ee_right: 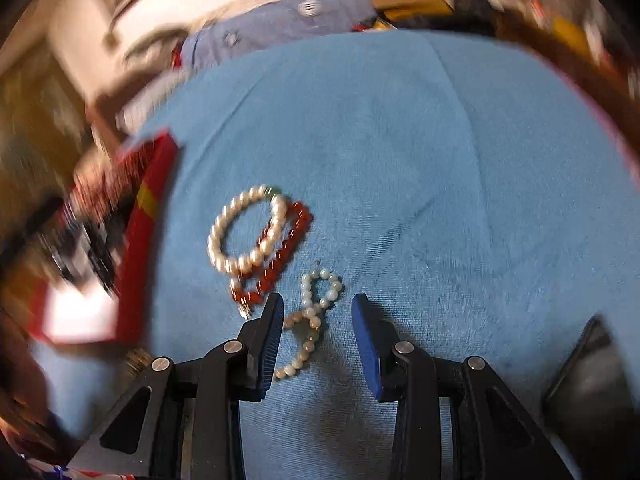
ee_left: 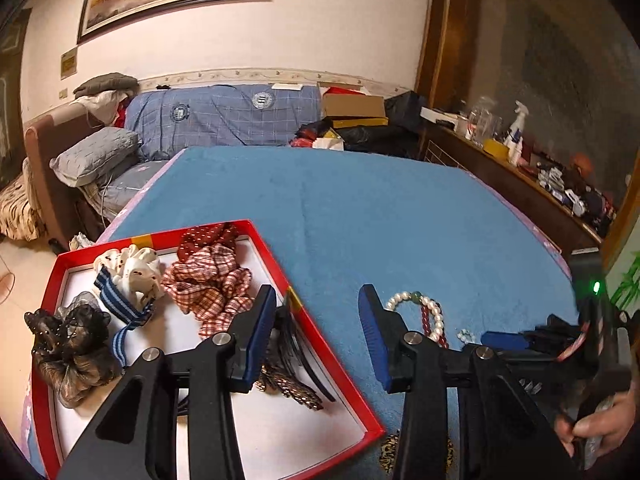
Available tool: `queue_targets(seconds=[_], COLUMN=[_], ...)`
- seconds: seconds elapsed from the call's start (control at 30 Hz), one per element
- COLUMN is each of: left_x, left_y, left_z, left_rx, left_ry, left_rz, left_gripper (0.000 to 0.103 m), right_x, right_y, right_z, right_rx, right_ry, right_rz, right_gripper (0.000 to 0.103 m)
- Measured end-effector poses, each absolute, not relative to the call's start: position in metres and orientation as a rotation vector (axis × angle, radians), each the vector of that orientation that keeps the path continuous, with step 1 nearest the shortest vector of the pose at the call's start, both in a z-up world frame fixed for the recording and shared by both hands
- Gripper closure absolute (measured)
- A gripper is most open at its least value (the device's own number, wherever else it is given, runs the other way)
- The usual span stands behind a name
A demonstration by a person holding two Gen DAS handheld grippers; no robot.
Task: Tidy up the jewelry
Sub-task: 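Grasp the pearl bracelet with the left tool while the right tool grasps the white bead bracelet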
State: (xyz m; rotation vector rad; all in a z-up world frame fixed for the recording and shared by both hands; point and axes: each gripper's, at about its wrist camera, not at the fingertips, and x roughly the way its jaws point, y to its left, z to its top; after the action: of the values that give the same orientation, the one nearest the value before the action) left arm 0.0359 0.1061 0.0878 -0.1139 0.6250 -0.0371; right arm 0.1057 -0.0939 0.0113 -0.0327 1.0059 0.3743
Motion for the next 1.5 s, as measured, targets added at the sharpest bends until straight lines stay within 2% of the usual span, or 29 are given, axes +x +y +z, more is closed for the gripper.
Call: queue_targets(seconds=[0.07,0.1,0.13,0.17,0.2,0.3,0.53,0.73,0.77,0.83,0.97,1.1,1.27,1.5], left_x=[0.037,0.037,0.037,0.037,0.038,0.045,0.07,0.092,0.097,0.105,0.109,0.102,0.095,0.079], left_y=[0.098,0.095,0.093,0.089,0.084,0.067,0.007,-0.022,-0.023,-0.024,-0.029,-0.028,-0.013,0.007], left_z=[0.087,0.088,0.088,0.088,0.088,0.084,0.062,0.034,0.029,0.023,0.018,0.016,0.032,0.075], left_rx=[-0.093,-0.084,-0.077,-0.071,-0.068,-0.049,0.106,0.212,0.22,0.218,0.236,0.244,0.145,0.026], left_ry=[0.639,0.642,0.647,0.656,0.67,0.726,0.83,0.892,0.905,0.927,0.922,0.897,0.853,0.691], left_rz=[-0.054,-0.056,-0.065,-0.081,-0.102,-0.174,-0.239,-0.207,-0.195,-0.193,-0.189,-0.184,-0.214,-0.208], left_gripper=[0.062,0.062,0.062,0.062,0.062,0.062,0.062,0.062,0.065,0.08,0.092,0.094,0.095,0.094], right_x=[0.098,0.096,0.096,0.097,0.099,0.108,0.107,0.116,0.115,0.112,0.11,0.111,0.108,0.097], right_y=[-0.083,-0.082,-0.084,-0.088,-0.092,-0.117,-0.16,-0.16,-0.161,-0.163,-0.165,-0.165,-0.166,-0.165], right_z=[0.012,0.012,0.013,0.013,0.013,0.015,0.037,0.038,0.039,0.041,0.041,0.04,0.044,0.063], right_rx=[-0.119,-0.137,-0.125,-0.104,-0.092,0.029,0.234,0.298,0.304,0.304,0.309,0.319,0.331,0.338], right_ry=[0.963,0.957,0.966,0.976,0.98,0.993,0.885,0.907,0.908,0.904,0.909,0.91,0.891,0.788], right_rz=[0.369,0.373,0.379,0.384,0.373,0.344,0.336,0.362,0.366,0.371,0.374,0.375,0.384,0.429], right_gripper=[0.068,0.082,0.09,0.095,0.096,0.098,0.098,0.097,0.097,0.097,0.097,0.097,0.097,0.097])
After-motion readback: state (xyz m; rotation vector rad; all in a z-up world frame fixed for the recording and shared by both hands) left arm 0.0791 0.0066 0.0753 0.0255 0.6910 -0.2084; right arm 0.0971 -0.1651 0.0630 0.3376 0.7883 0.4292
